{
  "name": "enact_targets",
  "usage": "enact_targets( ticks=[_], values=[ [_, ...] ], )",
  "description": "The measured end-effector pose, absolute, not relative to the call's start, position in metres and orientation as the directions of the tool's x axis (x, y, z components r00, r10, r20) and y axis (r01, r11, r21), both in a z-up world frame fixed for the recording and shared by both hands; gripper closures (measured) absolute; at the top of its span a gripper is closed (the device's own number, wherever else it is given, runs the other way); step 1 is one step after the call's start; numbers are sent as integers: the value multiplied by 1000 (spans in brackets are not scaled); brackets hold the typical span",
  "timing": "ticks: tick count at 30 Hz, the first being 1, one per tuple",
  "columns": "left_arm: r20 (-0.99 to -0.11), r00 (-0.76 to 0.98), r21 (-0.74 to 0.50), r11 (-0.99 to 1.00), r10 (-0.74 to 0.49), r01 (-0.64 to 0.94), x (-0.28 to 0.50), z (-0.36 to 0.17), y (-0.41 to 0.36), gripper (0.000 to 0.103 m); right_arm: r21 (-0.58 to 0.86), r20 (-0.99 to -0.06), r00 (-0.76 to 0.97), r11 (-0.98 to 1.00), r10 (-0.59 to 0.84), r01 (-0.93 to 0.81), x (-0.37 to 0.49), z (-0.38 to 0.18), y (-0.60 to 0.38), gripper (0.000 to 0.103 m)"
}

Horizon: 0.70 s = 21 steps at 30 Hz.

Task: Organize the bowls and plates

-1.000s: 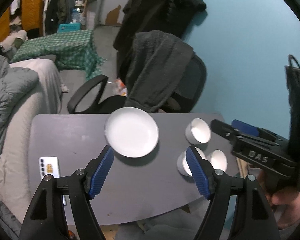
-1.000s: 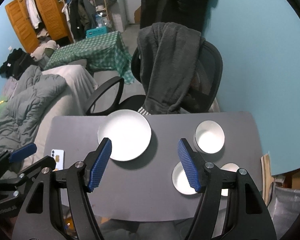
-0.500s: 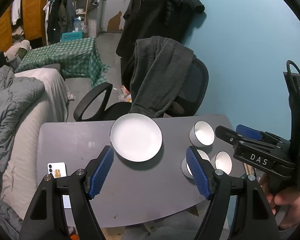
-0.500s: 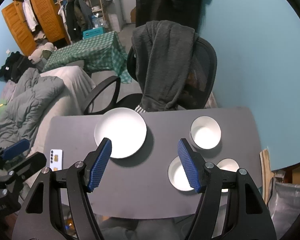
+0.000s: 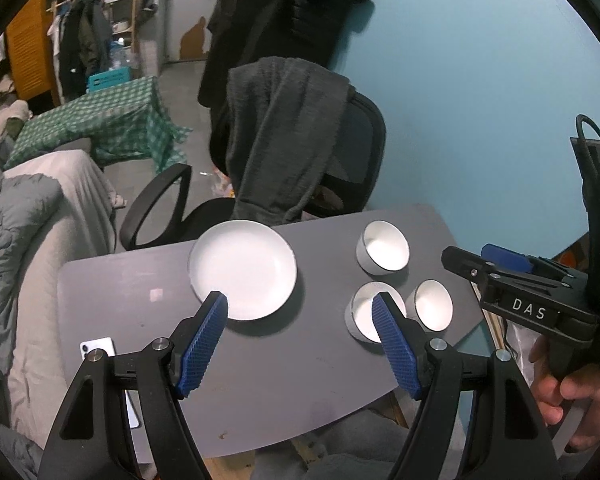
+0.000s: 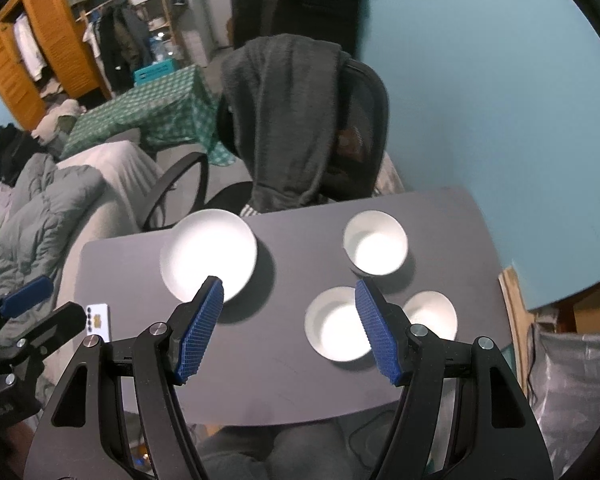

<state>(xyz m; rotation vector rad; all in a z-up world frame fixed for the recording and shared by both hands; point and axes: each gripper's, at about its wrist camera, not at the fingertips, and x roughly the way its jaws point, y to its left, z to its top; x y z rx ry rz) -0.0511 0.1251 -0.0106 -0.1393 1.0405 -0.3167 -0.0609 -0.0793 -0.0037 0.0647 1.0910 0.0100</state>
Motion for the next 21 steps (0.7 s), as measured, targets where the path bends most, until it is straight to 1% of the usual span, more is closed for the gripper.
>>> enact_targets(
  ticks=[6,13,21],
  values=[
    [-829,452,-249,941,-329,229,-46,-11,104,27,43,-892,451,997,11,60,-63,-6,-100,35],
    [-850,409,-240,935,-332,261,-33,-24,74,27,37,-902,432,994,-10,101,-63,-12,-128,35],
    [-887,336,-241,938,-316,248,-22,-63,41,27,53,-925,379,990,0,129,-56,-38,-171,35]
  ],
)
